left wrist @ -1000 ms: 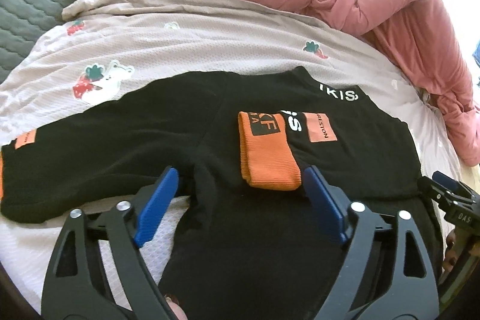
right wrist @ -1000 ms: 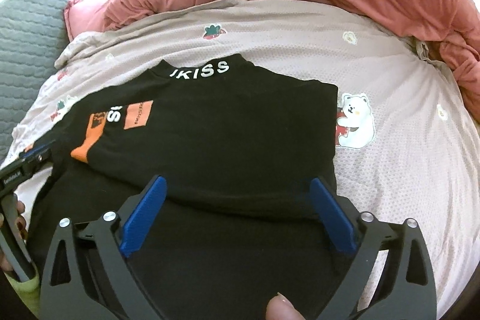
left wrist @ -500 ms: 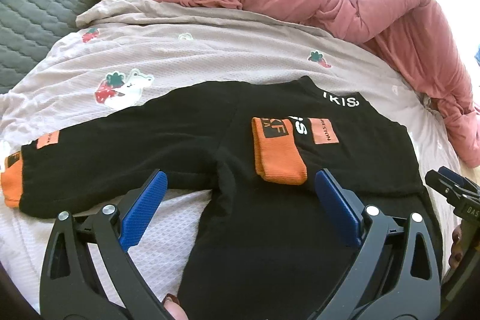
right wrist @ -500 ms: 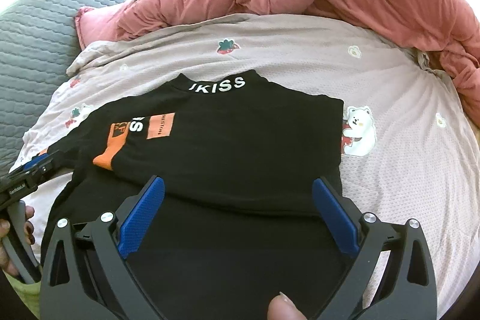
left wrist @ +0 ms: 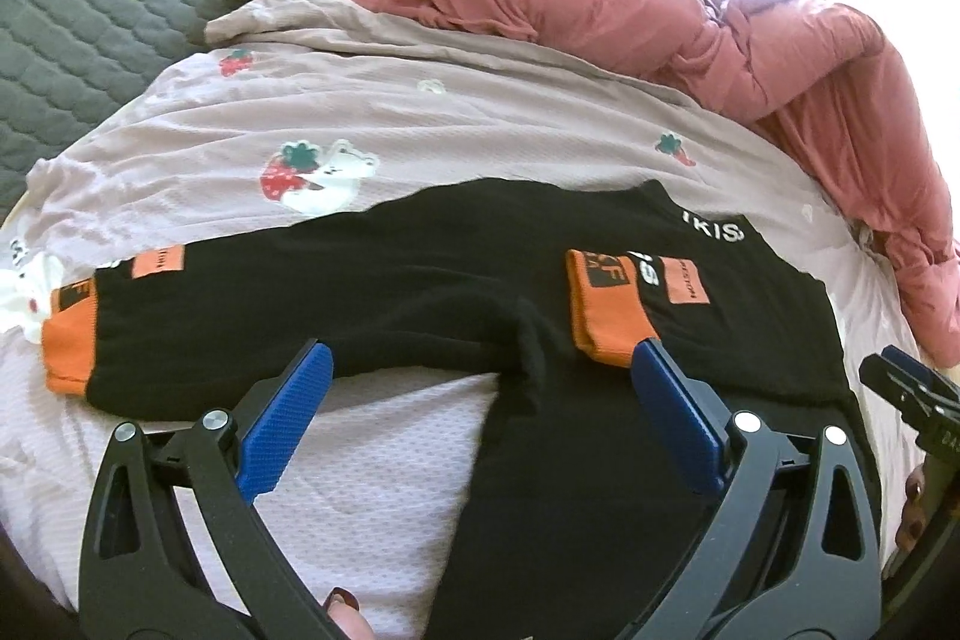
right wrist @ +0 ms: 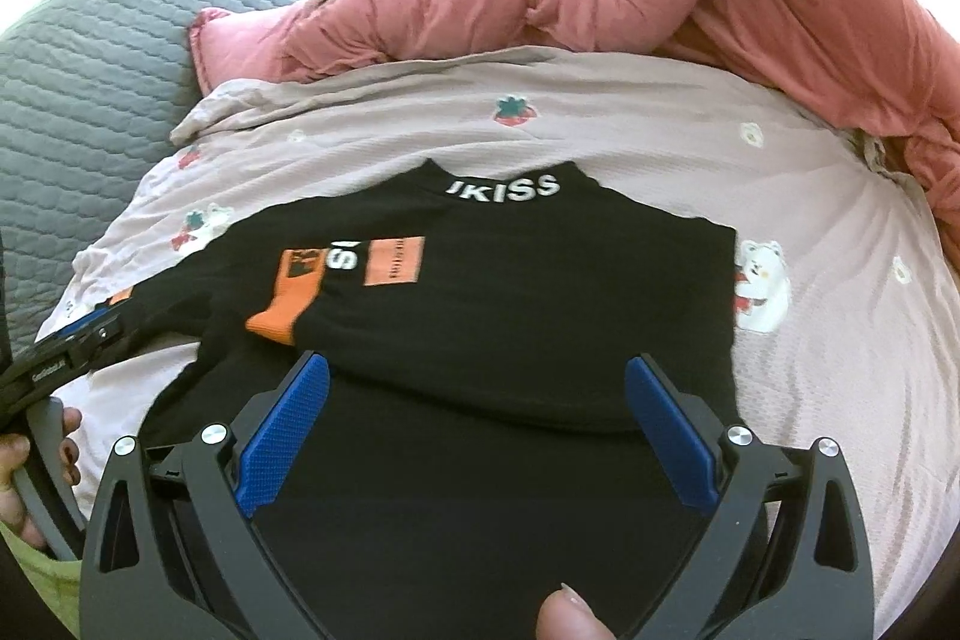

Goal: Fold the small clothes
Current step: 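Move the left tool to the other sleeve's orange cuff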

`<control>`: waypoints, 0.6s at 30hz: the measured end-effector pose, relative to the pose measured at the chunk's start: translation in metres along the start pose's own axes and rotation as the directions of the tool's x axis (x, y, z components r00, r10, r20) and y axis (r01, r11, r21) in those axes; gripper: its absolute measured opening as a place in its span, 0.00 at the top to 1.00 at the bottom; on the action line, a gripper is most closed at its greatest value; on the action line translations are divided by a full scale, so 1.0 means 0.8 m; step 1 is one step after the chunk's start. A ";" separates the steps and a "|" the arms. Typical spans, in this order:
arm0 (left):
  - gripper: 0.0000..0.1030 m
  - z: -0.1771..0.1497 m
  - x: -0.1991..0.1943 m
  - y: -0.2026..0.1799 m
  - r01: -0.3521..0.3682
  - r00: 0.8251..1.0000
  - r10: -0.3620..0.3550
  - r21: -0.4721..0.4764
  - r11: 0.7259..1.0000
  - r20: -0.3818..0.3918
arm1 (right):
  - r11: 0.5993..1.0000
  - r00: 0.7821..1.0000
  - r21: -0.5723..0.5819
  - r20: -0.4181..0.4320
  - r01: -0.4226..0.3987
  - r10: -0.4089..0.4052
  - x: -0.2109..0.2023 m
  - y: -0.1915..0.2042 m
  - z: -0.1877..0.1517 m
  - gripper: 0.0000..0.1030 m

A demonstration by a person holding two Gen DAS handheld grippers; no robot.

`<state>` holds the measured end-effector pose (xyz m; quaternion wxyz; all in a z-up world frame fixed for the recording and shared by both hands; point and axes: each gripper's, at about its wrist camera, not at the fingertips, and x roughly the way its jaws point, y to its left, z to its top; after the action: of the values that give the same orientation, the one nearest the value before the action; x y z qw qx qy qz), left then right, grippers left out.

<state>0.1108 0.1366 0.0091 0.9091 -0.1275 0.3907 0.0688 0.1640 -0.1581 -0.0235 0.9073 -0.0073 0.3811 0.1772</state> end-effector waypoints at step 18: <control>0.09 0.006 -0.036 0.076 -0.069 0.996 0.075 -0.115 0.991 0.054 | 0.995 0.999 -0.085 0.017 -0.049 0.051 0.007 0.087 0.013 0.04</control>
<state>0.0809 0.1952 0.0221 0.9083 -0.1624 0.3640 0.1272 0.1516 -0.0897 -0.0115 0.9051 -0.0345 0.3645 0.2161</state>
